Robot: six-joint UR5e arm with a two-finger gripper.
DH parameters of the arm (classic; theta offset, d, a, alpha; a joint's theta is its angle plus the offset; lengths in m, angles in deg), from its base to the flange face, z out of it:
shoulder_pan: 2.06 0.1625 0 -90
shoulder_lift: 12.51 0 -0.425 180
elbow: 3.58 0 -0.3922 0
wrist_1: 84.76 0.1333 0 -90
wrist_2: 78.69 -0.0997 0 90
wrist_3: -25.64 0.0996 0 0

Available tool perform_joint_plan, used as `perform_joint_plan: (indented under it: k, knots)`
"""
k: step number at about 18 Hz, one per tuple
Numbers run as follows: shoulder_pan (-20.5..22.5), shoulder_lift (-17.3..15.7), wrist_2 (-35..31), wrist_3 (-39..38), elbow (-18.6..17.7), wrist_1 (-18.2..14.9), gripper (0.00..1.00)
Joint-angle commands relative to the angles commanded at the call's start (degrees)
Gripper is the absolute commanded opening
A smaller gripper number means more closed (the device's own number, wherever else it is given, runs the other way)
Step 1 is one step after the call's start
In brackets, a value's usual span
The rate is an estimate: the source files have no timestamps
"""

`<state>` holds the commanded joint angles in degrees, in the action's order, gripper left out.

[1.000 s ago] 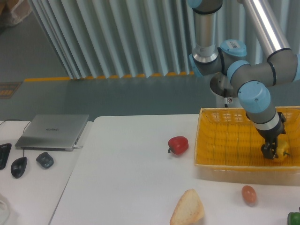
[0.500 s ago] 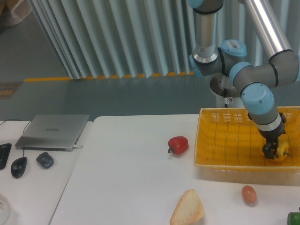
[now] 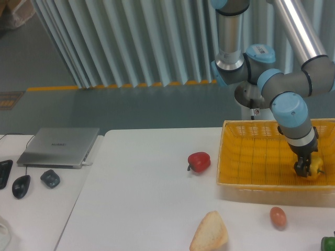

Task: Place the yellow pepper on the table
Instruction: 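Lower the gripper onto the yellow pepper and close on it, then lift the yellow pepper and carry it over the basket rim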

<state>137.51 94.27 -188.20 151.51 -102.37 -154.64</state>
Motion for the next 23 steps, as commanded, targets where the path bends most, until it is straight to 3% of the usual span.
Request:
perform_joint_plan:
  k: [4, 9, 14, 16, 20, 22, 23]
  knots:
    - [-0.09, 0.09, -0.26, -1.41, -0.09, 0.09, 0.73]
    - [-0.09, 0.09, -0.53, -2.73, 0.08, 0.00, 0.55]
    - [-0.09, 0.00, -0.70, -2.38, 2.02, -1.40, 0.55]
    - [-0.09, 0.00, -0.09, -2.64, 5.87, -7.52, 0.55]
    - [0.17, -1.84, 2.97, -3.69, 7.73, -10.28, 0.55]
    - [0.00, -2.63, 5.35, -8.07, 10.10, -14.04, 0.55]
    - [-0.09, -2.72, 5.97, -10.18, 10.54, -14.15, 0.55]
